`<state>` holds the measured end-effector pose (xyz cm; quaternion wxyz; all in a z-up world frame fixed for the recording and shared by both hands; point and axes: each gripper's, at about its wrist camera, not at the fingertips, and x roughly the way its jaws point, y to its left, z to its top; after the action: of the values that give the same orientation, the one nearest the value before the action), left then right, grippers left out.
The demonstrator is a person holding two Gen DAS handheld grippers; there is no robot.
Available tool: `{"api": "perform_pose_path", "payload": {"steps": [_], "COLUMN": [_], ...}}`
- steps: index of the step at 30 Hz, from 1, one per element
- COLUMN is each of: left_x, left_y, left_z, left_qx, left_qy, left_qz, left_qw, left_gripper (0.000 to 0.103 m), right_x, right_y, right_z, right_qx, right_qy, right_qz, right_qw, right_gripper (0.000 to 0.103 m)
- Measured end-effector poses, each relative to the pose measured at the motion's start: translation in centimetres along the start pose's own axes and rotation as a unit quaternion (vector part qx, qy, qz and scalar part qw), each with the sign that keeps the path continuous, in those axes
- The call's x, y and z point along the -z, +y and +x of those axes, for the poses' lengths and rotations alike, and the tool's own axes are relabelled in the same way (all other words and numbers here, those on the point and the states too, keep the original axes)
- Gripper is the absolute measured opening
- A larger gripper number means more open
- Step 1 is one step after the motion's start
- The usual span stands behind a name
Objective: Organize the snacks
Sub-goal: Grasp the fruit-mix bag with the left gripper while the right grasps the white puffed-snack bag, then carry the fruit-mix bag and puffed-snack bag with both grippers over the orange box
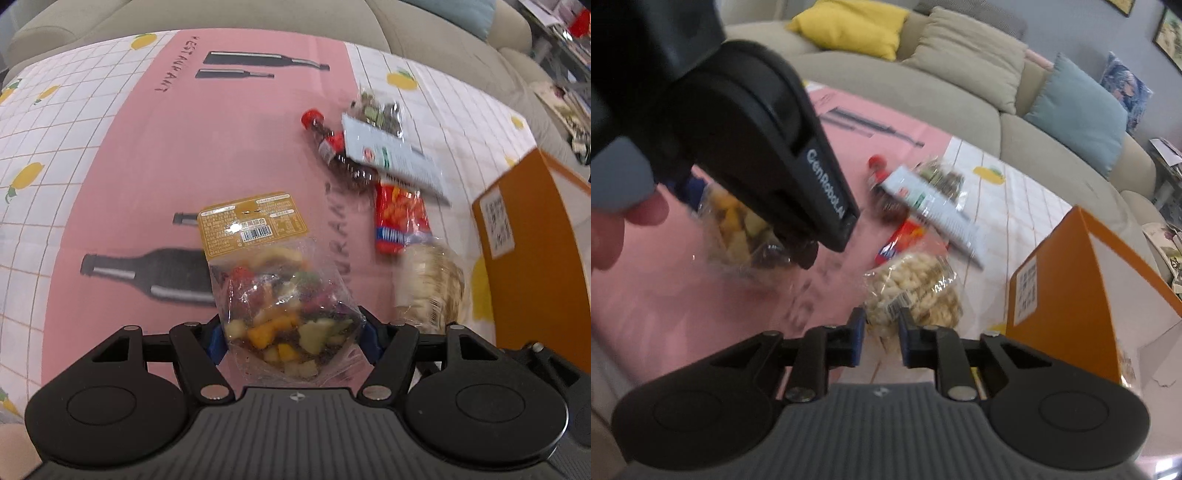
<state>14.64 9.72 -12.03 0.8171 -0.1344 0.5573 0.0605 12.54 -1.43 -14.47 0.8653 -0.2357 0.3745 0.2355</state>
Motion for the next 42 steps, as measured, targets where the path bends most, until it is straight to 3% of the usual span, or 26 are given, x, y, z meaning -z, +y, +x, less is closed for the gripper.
{"api": "perform_pose_path", "payload": {"steps": [1,6,7,16,20,23,29,32,42], "left_x": [0.3,1.0,0.9,0.4,0.2,0.1,0.1,0.1,0.1], "left_y": [0.0,0.6,0.7,1.8,2.0,2.2,2.2,2.1,0.7], "left_z": [0.0,-0.2,-0.2,0.3,0.6,0.7,0.6,0.0,-4.5], "left_qx": [-0.002,0.001,-0.003,-0.007,-0.009,-0.007,-0.007,-0.006,0.008], "left_qy": [0.001,0.0,-0.003,-0.012,-0.012,-0.01,-0.01,-0.014,-0.054], "left_qz": [0.003,-0.004,-0.006,-0.024,-0.027,-0.032,-0.033,-0.032,-0.017], "left_qw": [1.0,1.0,1.0,0.9996,0.9995,0.9994,0.9994,0.9994,0.9983], "left_gripper": [0.077,0.077,0.077,0.076,0.076,0.076,0.076,0.076,0.076], "right_x": [0.2,0.1,0.1,-0.1,0.0,0.0,0.4,0.4,-1.1], "right_y": [-0.1,-1.8,-2.1,-3.6,-4.1,-4.1,-3.7,-3.6,-4.0], "right_z": [-0.2,-0.6,-0.5,3.2,4.7,5.4,5.8,5.4,-0.4], "right_qx": [-0.004,-0.022,-0.022,0.011,-0.003,0.0,-0.003,-0.009,-0.019], "right_qy": [0.006,0.001,-0.003,0.019,0.034,0.037,0.039,0.035,-0.02], "right_qz": [0.008,0.097,0.117,0.234,0.263,0.264,0.243,0.238,0.21], "right_qw": [1.0,0.995,0.993,0.972,0.964,0.964,0.969,0.971,0.977], "right_gripper": [0.021,0.078,0.079,0.091,0.091,0.091,0.079,0.078,0.078]}}
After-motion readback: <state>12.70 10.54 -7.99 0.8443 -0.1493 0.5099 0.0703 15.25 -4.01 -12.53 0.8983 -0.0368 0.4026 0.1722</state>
